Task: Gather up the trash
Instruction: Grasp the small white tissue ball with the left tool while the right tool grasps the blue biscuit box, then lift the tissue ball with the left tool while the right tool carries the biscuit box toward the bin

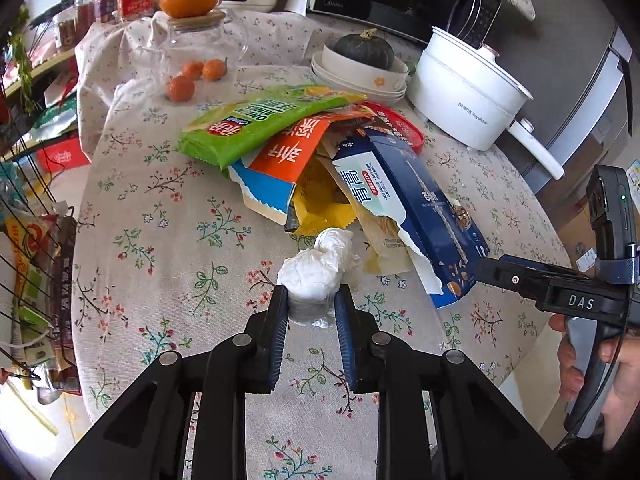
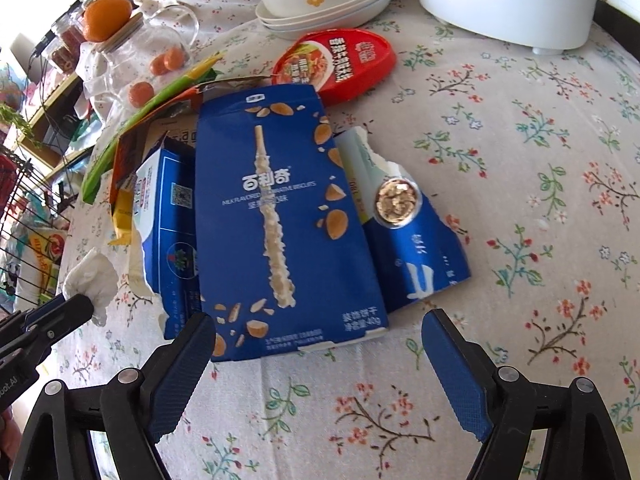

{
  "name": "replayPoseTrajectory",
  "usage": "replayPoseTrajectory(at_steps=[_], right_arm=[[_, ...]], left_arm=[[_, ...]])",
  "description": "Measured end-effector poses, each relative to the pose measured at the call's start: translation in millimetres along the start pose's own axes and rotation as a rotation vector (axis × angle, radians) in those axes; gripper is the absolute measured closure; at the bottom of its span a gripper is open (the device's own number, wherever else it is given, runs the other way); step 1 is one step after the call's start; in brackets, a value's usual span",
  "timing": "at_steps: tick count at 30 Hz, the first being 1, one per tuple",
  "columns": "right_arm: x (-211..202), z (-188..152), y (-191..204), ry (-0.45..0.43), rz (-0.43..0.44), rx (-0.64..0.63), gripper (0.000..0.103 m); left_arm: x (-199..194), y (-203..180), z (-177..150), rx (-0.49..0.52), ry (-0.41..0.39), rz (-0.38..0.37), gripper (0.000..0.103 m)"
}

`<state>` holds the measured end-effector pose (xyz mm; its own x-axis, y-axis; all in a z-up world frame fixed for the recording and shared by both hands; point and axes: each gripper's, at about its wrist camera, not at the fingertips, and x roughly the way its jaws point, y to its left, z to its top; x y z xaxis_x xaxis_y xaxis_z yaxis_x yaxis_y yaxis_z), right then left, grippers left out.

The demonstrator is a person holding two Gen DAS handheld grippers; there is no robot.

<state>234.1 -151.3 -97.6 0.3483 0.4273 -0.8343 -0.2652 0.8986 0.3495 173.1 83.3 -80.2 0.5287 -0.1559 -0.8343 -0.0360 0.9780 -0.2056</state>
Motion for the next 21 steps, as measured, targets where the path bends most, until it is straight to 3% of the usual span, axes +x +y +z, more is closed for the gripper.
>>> replayPoseTrajectory(at_steps=[11, 21], right_arm=[[41.2, 6.5, 13.6, 0.054, -0.024, -0.031, 0.007], [46.1, 7.6, 21.8, 0.041, -0.091, -0.069, 0.007]], left_arm=[[-14.5, 32.1, -4.7, -0.065, 0.002, 0.001, 0.078], [-24.0, 47.5, -5.2, -0.094, -0.009, 0.000, 0.078]])
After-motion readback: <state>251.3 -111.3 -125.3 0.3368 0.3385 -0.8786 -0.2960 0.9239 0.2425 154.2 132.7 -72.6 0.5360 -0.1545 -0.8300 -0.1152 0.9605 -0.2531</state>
